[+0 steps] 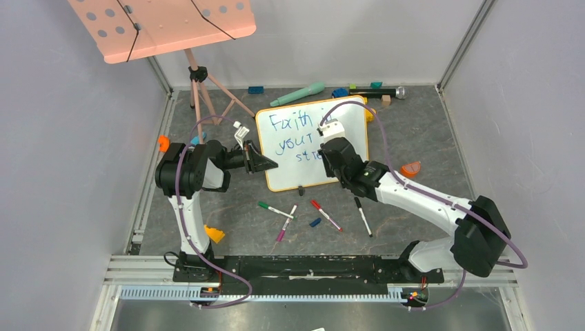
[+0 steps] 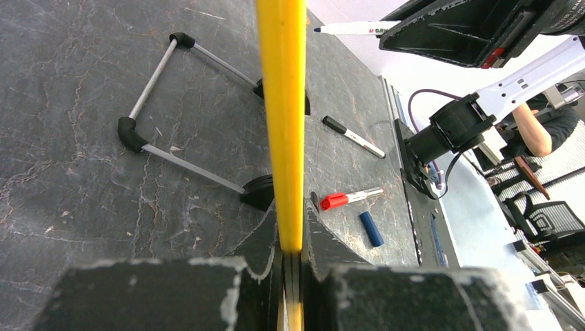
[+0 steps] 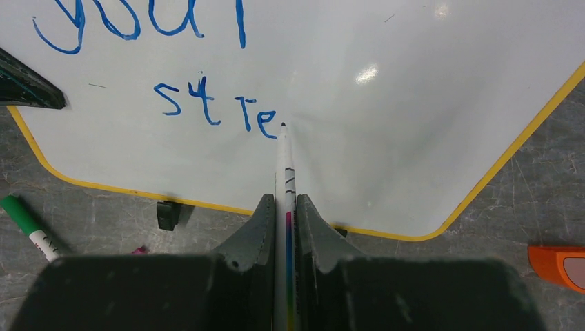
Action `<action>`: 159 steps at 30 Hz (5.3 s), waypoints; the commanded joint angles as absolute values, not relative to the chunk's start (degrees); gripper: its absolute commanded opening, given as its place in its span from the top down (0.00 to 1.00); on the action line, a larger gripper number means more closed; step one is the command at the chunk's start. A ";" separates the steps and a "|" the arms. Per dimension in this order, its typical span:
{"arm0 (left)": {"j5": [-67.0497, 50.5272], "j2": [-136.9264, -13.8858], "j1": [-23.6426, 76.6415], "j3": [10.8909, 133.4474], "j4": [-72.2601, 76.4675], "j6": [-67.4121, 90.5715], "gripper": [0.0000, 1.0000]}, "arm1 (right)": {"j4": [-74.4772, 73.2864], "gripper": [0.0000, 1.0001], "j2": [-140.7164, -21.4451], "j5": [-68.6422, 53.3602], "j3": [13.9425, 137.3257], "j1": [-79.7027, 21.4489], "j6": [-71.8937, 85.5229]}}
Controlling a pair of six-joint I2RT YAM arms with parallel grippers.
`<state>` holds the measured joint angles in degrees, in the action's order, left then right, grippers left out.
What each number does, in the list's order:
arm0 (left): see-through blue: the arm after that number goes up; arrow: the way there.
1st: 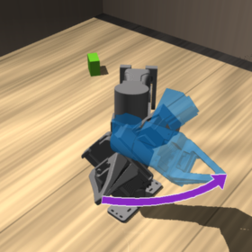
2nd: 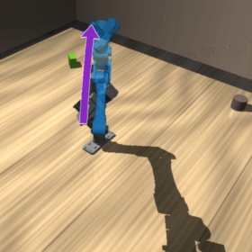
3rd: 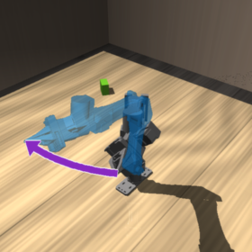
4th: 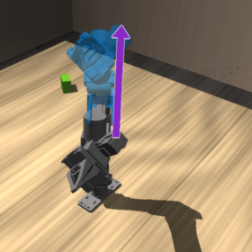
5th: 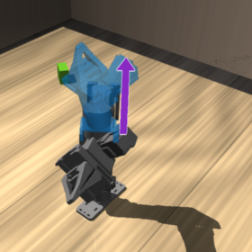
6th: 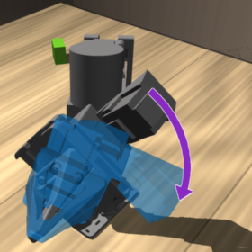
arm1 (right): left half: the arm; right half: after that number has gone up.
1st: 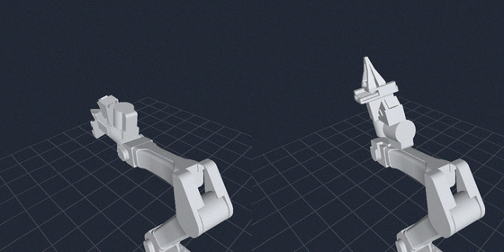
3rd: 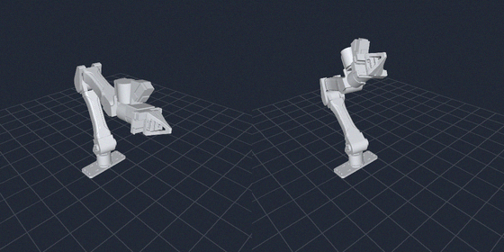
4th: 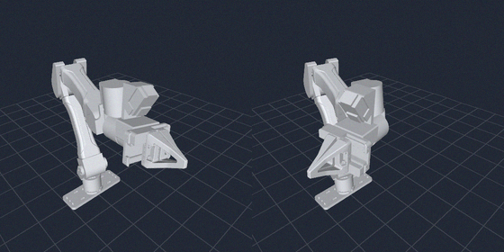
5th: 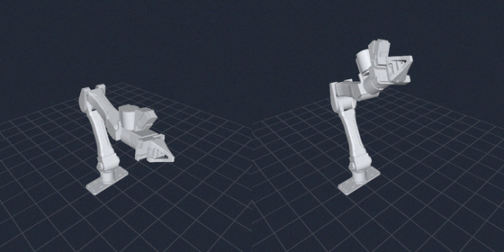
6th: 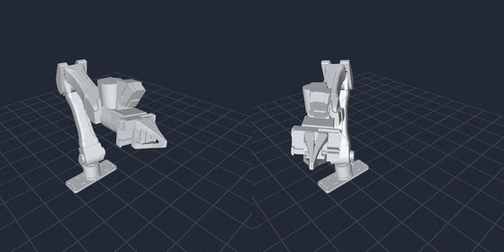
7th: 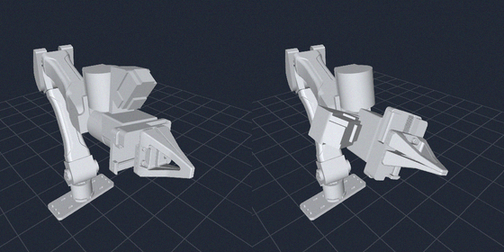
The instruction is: Write a sentence on the whiteboard
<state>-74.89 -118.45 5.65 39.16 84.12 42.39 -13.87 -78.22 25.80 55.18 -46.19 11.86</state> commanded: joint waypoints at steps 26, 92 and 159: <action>-78.31 -117.25 6.24 39.43 89.21 36.62 0.98 | -9.89 1.00 -79.27 26.00 52.47 -45.18 13.09; -78.33 -117.41 6.25 39.43 89.21 36.70 0.98 | -13.92 1.00 -75.88 27.41 56.25 -41.56 11.09; -78.36 -117.27 6.24 39.45 89.21 36.62 0.98 | -14.18 1.00 -76.18 25.44 51.38 -40.01 10.40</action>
<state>-74.94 -118.43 5.65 39.16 84.12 42.41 -14.83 -77.80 26.33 53.84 -40.27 9.50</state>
